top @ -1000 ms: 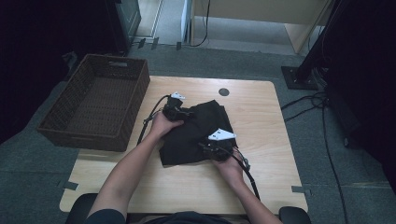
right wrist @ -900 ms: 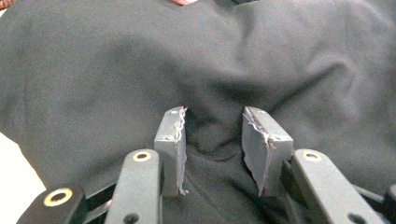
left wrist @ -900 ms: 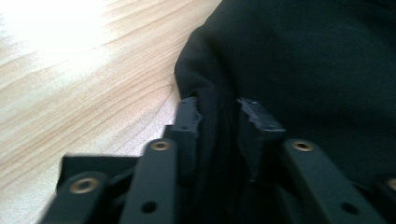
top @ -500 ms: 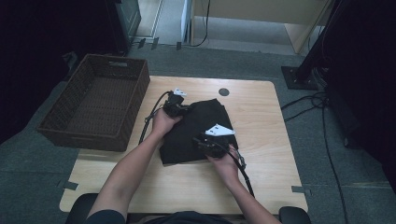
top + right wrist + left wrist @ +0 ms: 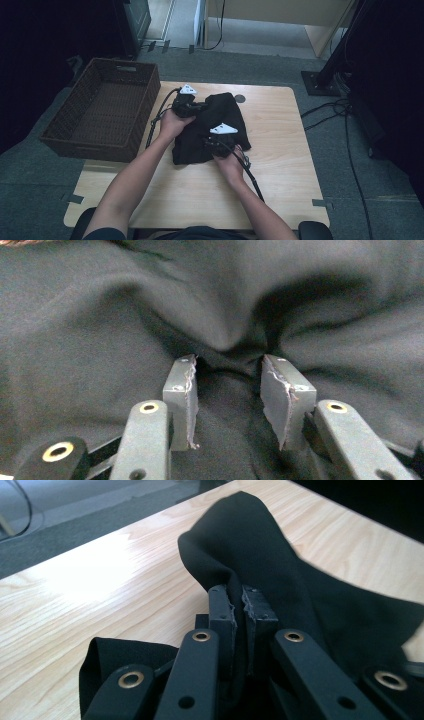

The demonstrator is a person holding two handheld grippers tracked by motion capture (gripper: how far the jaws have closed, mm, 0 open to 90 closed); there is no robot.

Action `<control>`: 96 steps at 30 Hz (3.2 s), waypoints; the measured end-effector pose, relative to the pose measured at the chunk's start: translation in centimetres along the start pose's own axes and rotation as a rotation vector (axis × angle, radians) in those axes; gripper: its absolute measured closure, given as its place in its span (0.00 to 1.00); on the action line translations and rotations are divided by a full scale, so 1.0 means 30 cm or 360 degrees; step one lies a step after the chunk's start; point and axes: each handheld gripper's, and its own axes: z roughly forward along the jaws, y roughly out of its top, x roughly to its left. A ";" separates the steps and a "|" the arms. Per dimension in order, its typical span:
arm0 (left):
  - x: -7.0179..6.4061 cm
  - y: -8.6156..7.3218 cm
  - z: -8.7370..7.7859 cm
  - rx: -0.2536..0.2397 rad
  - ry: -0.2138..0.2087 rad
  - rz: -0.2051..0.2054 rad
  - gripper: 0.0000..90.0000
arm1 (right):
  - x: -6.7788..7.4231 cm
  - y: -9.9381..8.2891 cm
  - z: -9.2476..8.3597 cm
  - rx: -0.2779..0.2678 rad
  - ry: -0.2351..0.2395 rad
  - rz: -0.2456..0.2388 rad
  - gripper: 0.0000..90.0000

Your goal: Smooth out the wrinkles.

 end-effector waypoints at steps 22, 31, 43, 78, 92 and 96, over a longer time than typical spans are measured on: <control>-0.090 -0.208 -0.014 -0.0027 -0.0110 -0.0110 0.94 | -0.045 0.021 0.074 -0.0129 0.0054 0.0062 0.68; -0.101 -0.239 0.014 0.0009 -0.0059 -0.0077 0.94 | -0.083 -0.020 -0.047 0.0009 0.0010 -0.0004 0.70; -0.096 -0.225 0.026 0.0048 -0.0020 -0.0099 0.93 | -0.104 0.105 -0.179 -0.0063 0.0064 0.0019 0.74; -0.115 -0.309 -0.119 0.0108 0.0003 -0.0053 0.91 | -0.182 -0.044 -0.110 0.0059 -0.0051 0.0034 0.93; -0.107 -0.317 -0.105 0.0127 -0.0002 -0.0080 0.99 | -0.139 0.076 -0.092 0.0057 0.0021 -0.0005 0.63; -0.104 -0.328 -0.100 0.0154 0.0017 -0.0064 0.99 | -0.136 0.040 -0.054 0.0095 -0.0006 -0.0038 0.94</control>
